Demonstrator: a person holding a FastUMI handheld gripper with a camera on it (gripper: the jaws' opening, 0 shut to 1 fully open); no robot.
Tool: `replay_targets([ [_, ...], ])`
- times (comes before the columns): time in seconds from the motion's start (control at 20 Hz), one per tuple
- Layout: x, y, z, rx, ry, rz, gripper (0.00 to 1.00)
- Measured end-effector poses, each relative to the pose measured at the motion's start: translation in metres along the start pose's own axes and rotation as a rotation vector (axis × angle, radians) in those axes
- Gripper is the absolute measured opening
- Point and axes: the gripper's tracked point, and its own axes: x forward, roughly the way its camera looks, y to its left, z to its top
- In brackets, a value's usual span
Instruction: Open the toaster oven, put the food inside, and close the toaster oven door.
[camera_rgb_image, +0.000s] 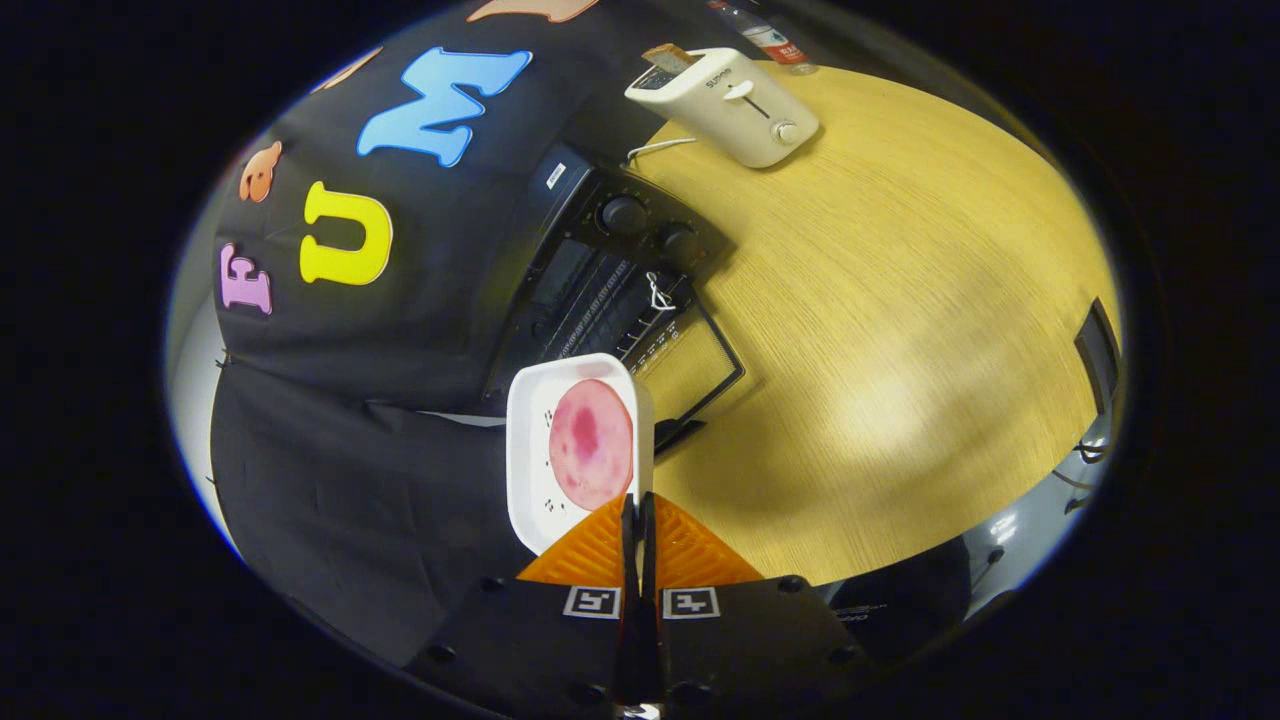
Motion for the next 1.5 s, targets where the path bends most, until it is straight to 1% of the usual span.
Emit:
replay_targets([
  [0.15, 0.033, 0.004, 0.008, 0.027, 0.004, -0.016, 0.02],
  [0.4, 0.08, 0.017, 0.026, 0.089, -0.001, -0.017, 0.02],
  [0.5, 0.096, 0.017, 0.036, 0.106, -0.019, -0.032, 0.01],
  [0.7, 0.129, 0.017, 0.055, 0.151, -0.099, -0.042, 0.02],
  [0.85, 0.158, 0.024, 0.066, 0.207, -0.144, -0.028, 0.01],
  [1.0, 0.182, 0.04, 0.069, 0.249, -0.154, -0.001, 0.01],
  [1.2, 0.202, 0.055, 0.076, 0.251, -0.178, 0.005, 0.01],
  [1.35, 0.21, 0.061, 0.089, 0.294, -0.218, 0.01, 0.02],
  [1.5, 0.217, 0.064, 0.099, 0.318, -0.241, -0.01, 0.02],
])
